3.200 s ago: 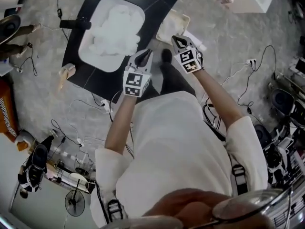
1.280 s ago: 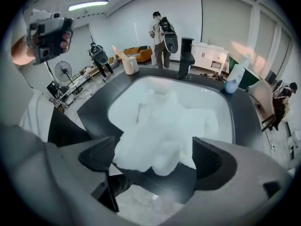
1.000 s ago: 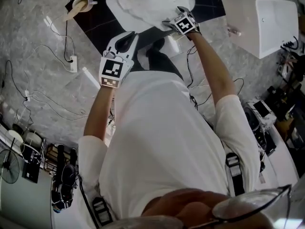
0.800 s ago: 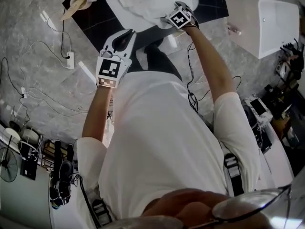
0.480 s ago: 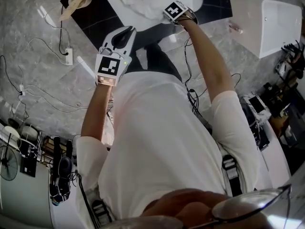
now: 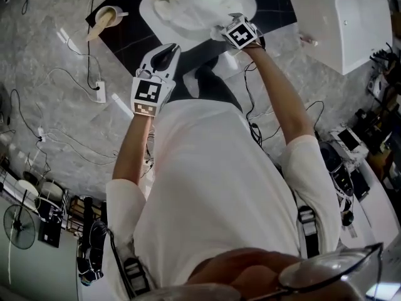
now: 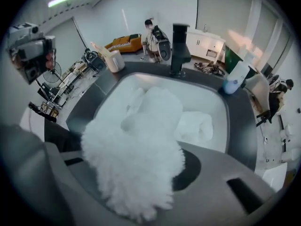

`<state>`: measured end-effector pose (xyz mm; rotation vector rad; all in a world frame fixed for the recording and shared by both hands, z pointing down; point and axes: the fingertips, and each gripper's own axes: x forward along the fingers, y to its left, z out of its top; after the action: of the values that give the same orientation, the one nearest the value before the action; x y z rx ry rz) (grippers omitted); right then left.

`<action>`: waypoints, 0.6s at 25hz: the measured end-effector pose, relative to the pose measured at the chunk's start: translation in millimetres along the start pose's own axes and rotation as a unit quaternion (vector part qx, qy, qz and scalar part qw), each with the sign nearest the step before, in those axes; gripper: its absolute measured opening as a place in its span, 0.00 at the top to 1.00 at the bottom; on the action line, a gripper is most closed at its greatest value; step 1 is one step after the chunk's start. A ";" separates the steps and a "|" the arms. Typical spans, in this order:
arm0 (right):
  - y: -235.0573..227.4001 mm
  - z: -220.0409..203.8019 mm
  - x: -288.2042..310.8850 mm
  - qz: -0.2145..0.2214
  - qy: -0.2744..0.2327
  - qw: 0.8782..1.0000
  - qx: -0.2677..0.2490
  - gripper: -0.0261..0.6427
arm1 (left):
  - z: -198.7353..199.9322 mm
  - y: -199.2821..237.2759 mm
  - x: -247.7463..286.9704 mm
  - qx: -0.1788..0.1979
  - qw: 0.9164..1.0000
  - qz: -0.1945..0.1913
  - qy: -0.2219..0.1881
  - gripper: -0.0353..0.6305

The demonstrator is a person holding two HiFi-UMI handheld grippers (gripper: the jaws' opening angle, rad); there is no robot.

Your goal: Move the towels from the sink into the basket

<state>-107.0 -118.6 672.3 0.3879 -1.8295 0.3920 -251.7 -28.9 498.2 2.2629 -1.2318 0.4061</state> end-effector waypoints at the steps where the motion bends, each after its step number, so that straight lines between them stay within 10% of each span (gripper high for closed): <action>1: 2.1 6.0 -12.4 -0.008 -0.017 1.000 -0.001 0.81 | 2.3 -4.2 -1.7 0.001 1.000 -0.001 0.001 0.90; 15: -8.8 57.3 -195.5 -0.114 -0.211 0.971 0.004 0.81 | 38.4 -61.0 -31.5 0.017 0.999 -0.009 -0.029 0.90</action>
<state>-97.0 -139.5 469.7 0.7219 -2.1656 0.1632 -217.0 -2.4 432.8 2.3284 -1.2406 0.3598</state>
